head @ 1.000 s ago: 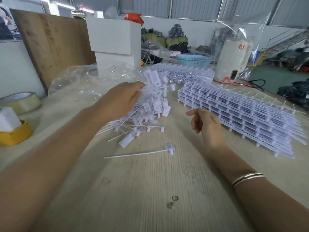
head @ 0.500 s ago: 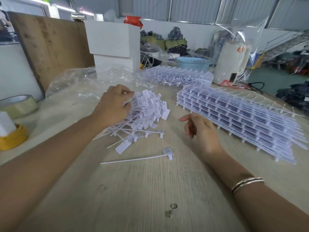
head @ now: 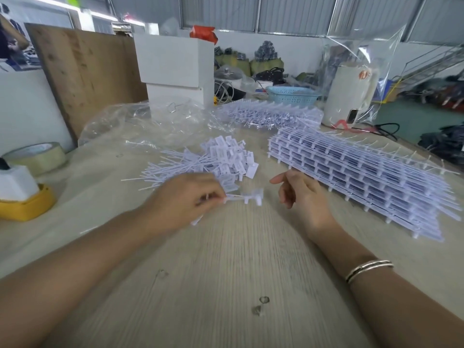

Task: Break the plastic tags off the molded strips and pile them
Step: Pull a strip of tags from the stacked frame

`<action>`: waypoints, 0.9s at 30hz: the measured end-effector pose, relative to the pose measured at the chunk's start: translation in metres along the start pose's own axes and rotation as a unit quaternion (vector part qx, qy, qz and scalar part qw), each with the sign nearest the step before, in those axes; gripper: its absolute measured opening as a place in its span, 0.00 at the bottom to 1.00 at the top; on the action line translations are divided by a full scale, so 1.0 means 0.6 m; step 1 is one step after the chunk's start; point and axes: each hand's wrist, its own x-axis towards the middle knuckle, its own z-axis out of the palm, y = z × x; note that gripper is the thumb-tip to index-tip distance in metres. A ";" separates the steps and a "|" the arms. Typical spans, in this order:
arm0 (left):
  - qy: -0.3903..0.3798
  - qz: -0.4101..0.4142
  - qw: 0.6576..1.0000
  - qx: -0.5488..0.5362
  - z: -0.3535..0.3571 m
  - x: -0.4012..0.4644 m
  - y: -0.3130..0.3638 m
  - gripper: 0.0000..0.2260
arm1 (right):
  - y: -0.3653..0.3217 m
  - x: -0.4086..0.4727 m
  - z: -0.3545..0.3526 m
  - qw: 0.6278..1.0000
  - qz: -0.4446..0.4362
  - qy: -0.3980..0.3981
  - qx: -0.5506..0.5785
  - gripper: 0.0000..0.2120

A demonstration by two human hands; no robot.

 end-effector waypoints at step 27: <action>-0.103 -0.038 0.990 0.087 0.001 -0.017 -0.098 0.30 | 0.011 0.008 0.002 0.999 -0.010 -0.024 -0.023 0.19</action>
